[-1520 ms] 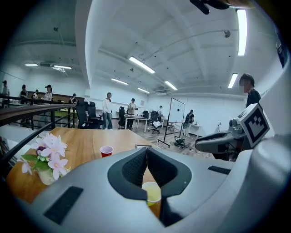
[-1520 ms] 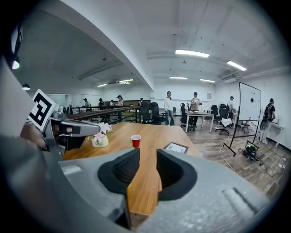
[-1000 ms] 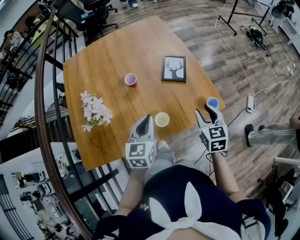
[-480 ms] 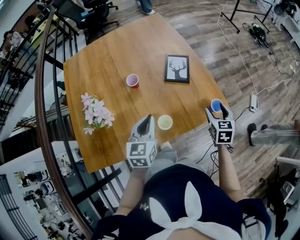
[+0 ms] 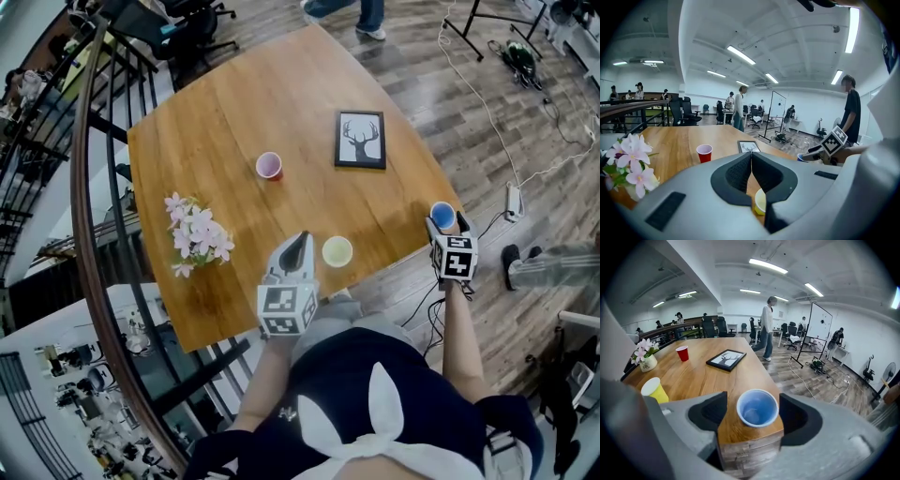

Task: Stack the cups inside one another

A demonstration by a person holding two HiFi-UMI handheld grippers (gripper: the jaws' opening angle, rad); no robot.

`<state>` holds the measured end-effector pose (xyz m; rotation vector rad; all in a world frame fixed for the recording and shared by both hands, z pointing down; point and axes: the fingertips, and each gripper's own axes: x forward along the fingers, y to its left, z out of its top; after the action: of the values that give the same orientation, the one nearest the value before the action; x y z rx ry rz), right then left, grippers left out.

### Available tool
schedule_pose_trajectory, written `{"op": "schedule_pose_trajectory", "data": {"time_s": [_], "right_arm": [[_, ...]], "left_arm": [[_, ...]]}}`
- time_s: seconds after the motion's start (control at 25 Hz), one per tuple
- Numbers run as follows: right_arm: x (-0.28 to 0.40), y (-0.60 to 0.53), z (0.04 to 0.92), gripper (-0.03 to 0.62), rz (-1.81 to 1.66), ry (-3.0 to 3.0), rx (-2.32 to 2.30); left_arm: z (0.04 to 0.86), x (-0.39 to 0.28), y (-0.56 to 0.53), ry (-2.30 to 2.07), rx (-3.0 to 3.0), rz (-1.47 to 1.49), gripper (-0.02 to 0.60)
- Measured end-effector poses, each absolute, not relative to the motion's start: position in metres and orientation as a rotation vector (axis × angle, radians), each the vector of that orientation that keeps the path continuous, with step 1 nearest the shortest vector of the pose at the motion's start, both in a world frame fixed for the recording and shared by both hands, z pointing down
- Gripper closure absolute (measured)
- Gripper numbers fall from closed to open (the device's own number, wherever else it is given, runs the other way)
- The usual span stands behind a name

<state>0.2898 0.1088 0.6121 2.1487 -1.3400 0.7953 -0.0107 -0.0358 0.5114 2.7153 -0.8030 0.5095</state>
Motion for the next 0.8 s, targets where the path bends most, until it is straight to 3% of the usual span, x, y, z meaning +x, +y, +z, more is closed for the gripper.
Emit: {"op": "schedule_pose_trajectory", "data": {"time_s": [0.36, 0.8], "right_arm": [[0.307, 0.113, 0.642, 0.235, 0.921, -1.307, 2.152], [0.299, 0.110, 0.639, 0.266, 0.884, -1.342, 2.114]], "left_arm": [[0.517, -0.009, -0.046, -0.796, 2.710, 0.523, 0.561], [0.522, -0.009, -0.045, -0.800, 2.696, 0.510, 0.561]]}}
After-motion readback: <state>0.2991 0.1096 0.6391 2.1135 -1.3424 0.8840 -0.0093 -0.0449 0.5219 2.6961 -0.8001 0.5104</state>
